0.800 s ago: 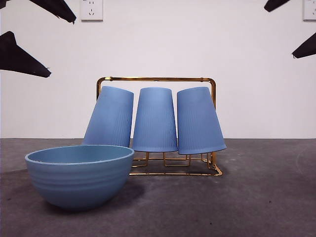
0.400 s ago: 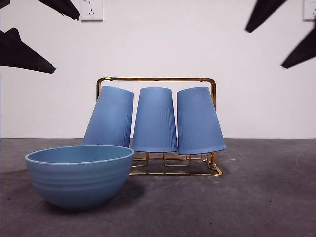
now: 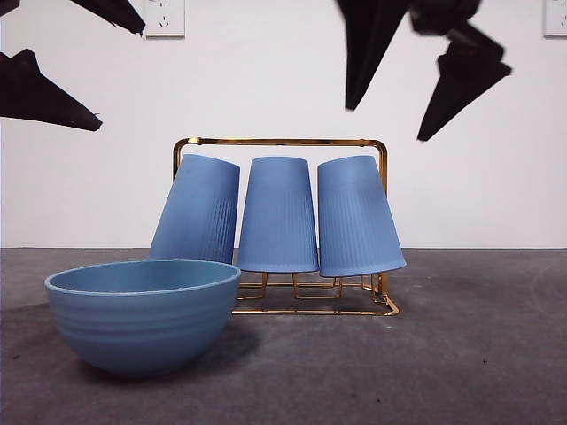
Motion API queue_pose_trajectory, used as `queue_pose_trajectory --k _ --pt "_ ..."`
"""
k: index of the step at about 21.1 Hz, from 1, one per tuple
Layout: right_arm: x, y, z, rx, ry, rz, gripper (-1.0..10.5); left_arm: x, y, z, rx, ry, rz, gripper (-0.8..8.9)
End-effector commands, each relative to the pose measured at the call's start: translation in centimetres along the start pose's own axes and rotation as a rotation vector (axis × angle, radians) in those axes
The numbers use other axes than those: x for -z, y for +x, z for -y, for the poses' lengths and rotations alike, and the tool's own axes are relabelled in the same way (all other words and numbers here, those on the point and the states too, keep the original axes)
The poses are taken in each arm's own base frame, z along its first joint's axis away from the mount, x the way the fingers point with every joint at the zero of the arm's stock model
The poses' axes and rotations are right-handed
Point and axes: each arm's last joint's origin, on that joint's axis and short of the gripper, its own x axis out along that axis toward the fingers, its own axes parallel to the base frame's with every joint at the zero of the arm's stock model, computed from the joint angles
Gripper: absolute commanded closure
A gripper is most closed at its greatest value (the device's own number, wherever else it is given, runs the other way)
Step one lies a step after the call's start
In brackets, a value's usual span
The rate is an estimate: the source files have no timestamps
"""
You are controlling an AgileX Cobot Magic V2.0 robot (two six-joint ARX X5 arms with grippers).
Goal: Right arm lift cup from the cupboard, then place it on the right of the bowl
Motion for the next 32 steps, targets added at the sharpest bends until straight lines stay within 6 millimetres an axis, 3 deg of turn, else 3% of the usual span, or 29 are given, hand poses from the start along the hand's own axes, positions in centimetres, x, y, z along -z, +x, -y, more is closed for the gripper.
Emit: queue_pose_trajectory --k 1,5,10,17,21,32 --pt "-2.0 0.9 -0.8 0.067 -0.043 -0.033 4.7 -0.7 0.0 0.2 0.013 0.026 0.015 2.20" --pt "-4.6 2.5 -1.7 0.124 -0.082 -0.067 4.7 -0.7 0.0 0.3 0.017 0.028 0.013 2.20" --pt "-6.2 4.2 -1.7 0.165 -0.121 -0.093 4.7 -0.7 0.2 0.6 0.029 0.036 0.006 2.20" --pt "-6.7 6.7 -1.4 0.176 -0.153 -0.127 4.7 -0.6 0.3 0.7 0.034 0.039 0.003 2.20" --pt "-6.9 7.0 -1.3 0.177 -0.153 -0.115 4.8 -0.6 0.3 0.7 0.034 0.038 0.003 2.20" --pt "-6.7 7.0 -1.3 0.199 -0.117 -0.139 6.8 -0.6 0.3 0.7 0.034 0.038 0.003 2.21"
